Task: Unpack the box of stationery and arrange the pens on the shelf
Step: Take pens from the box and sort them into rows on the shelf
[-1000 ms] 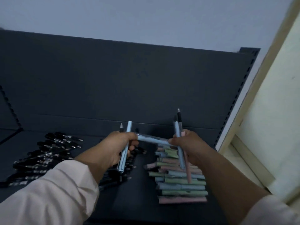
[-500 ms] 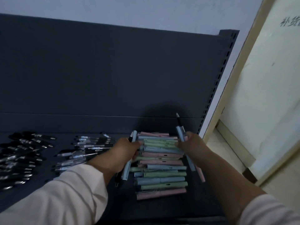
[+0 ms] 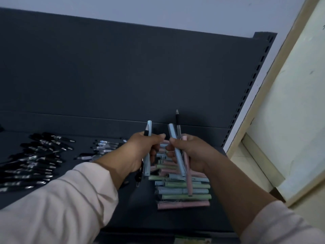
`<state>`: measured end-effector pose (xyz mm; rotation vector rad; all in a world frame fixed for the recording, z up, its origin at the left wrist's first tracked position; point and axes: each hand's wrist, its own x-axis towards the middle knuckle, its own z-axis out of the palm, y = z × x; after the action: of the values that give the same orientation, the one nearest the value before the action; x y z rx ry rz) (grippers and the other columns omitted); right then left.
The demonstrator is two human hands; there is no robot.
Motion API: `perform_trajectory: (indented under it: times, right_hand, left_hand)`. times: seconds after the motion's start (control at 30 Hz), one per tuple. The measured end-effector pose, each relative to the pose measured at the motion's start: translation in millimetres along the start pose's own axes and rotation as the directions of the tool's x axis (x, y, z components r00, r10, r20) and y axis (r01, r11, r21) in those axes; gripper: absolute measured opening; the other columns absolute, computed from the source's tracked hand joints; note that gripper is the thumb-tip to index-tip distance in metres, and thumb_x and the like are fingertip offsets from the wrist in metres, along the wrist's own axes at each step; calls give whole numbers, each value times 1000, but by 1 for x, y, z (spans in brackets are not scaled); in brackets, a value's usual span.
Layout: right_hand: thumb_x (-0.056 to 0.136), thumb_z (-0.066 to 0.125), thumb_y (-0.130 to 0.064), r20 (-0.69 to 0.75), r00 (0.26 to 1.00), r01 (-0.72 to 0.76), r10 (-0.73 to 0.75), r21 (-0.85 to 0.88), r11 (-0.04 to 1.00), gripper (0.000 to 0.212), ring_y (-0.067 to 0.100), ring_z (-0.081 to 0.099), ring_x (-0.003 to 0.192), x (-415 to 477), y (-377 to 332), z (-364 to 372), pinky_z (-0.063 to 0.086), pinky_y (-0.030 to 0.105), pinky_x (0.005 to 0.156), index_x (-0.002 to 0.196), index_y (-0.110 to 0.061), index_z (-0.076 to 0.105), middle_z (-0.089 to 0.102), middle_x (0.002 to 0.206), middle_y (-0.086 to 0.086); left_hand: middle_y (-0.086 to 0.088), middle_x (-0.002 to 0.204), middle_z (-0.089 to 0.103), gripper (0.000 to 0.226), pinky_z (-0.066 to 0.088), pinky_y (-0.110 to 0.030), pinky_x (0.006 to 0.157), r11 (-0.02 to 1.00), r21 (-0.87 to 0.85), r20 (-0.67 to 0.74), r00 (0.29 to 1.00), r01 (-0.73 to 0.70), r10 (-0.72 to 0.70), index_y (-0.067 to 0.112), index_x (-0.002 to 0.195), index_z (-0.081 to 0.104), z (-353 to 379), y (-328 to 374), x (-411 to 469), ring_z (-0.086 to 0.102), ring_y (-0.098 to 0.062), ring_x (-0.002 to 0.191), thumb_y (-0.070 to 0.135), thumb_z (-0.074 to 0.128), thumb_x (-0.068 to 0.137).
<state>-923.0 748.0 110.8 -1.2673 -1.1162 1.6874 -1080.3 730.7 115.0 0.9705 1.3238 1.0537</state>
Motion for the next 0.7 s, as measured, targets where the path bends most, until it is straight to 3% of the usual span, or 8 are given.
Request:
perform_trajectory:
  times: [0.07, 0.17, 0.27, 0.47, 0.6, 0.7]
  right_hand:
    - [90, 63, -13, 12, 1000, -3, 1, 118, 993, 16, 20, 66, 66, 3, -3, 12, 58, 32, 64, 102, -5, 58, 66, 81, 11]
    - [90, 62, -11, -24, 1000, -9, 18, 315, 949, 8, 22, 67, 66, 7, -8, 25, 59, 35, 58, 95, -9, 56, 65, 80, 12]
    - [89, 63, -9, -59, 998, -7, 36, 439, 898, 8, 26, 66, 74, 6, -10, 29, 60, 43, 59, 91, -10, 56, 63, 85, 14]
    - [88, 65, -14, -170, 985, 32, 30, 347, 937, 13, 27, 63, 74, 3, -8, 7, 60, 39, 60, 85, -8, 54, 60, 81, 14]
    - [93, 60, -22, -308, 950, 29, 42, 223, 974, 17, 17, 53, 56, 1, -6, -28, 41, 22, 41, 83, -11, 54, 54, 64, 6]
    - [95, 57, -19, -343, 938, -2, 46, 128, 992, 12, 14, 48, 55, -5, 3, -56, 33, 20, 40, 88, -10, 53, 52, 65, 5]
  left_hand:
    - [-5, 67, 56, 19, 41, -23, 44, 1000, -4, 24, 1000, -9, 9, 8, 83, 61, -5, 3, -1, 44, -14, 51, 24, 72, 82]
    - [-3, 74, 60, 24, 40, -23, 46, 996, 86, 125, 992, 23, -34, 12, 88, 63, -11, 1, -4, 45, -12, 53, 27, 77, 77]
    - [4, 58, 57, 19, 40, -22, 47, 986, 160, 223, 972, 39, -75, 17, 80, 58, -11, -2, -6, 47, -11, 53, 19, 76, 76]
    - [-1, 59, 54, 15, 41, -24, 47, 971, 238, 240, 969, -4, -55, 12, 83, 57, 0, -3, -3, 47, -12, 51, 9, 71, 79]
    - [-7, 69, 52, 14, 39, -25, 46, 937, 343, 205, 979, -58, -14, 10, 87, 56, 8, -6, 4, 44, -14, 50, 5, 67, 81]
    - [-5, 69, 52, 13, 36, -21, 46, 872, 470, 202, 978, -138, 46, 11, 84, 57, 14, -13, 12, 43, -13, 50, 2, 65, 80]
